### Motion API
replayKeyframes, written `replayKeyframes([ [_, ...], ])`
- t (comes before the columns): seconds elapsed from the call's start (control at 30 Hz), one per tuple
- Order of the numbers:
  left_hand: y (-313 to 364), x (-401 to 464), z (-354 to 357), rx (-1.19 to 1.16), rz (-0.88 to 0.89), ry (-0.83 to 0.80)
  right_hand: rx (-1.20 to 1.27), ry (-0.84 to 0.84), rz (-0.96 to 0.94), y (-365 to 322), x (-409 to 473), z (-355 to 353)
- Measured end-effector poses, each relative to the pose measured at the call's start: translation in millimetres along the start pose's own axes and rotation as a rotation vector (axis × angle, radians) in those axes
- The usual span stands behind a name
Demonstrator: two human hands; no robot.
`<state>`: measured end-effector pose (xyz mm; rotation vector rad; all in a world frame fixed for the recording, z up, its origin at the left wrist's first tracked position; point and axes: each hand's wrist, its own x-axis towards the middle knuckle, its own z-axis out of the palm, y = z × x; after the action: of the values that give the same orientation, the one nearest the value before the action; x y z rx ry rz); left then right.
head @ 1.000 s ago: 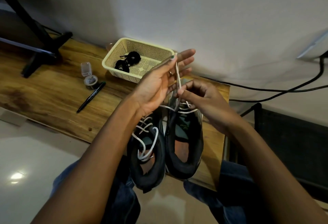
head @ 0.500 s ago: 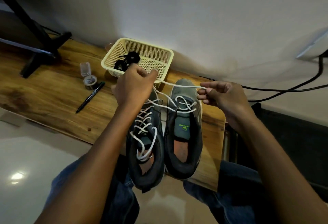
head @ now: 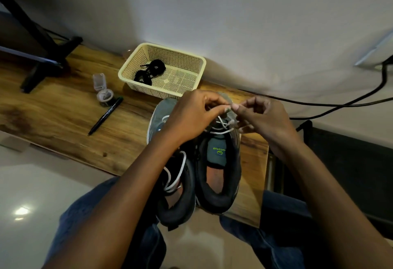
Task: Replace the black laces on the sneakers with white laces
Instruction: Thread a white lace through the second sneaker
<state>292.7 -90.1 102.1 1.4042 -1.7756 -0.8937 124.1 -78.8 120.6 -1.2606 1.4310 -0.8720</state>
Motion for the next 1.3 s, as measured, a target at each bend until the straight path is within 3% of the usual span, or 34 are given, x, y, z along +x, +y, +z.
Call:
replayKeyframes([
  [0.13, -2, -5, -2, 0.147, -0.104, -0.17, -0.403, -0.08, 0.012, 9, -3, -4],
  [0.27, 9, -9, -2, 0.365, -0.136, -0.241, -0.497, -0.182, 0.065, 14, -5, -5],
  [0.5, 8, -10, 5, 0.612, -0.099, -0.224, -0.387, -0.26, 0.138, 16, -7, -7],
  [0.6, 8, -10, 8, 0.648, -0.097, -0.197, -0.281, -0.245, 0.158, 13, -11, -6],
  [0.73, 10, -9, 13, 0.681, -0.08, -0.165, -0.321, -0.252, 0.178, 15, -12, 1],
  [1.0, 10, -8, 19, 0.622, -0.121, -0.14, -0.057, -0.19, 0.364, 20, -11, -11],
  [1.3, 12, -6, 26, 0.543, -0.147, -0.167, 0.071, -0.188, 0.469, 28, -8, -15],
])
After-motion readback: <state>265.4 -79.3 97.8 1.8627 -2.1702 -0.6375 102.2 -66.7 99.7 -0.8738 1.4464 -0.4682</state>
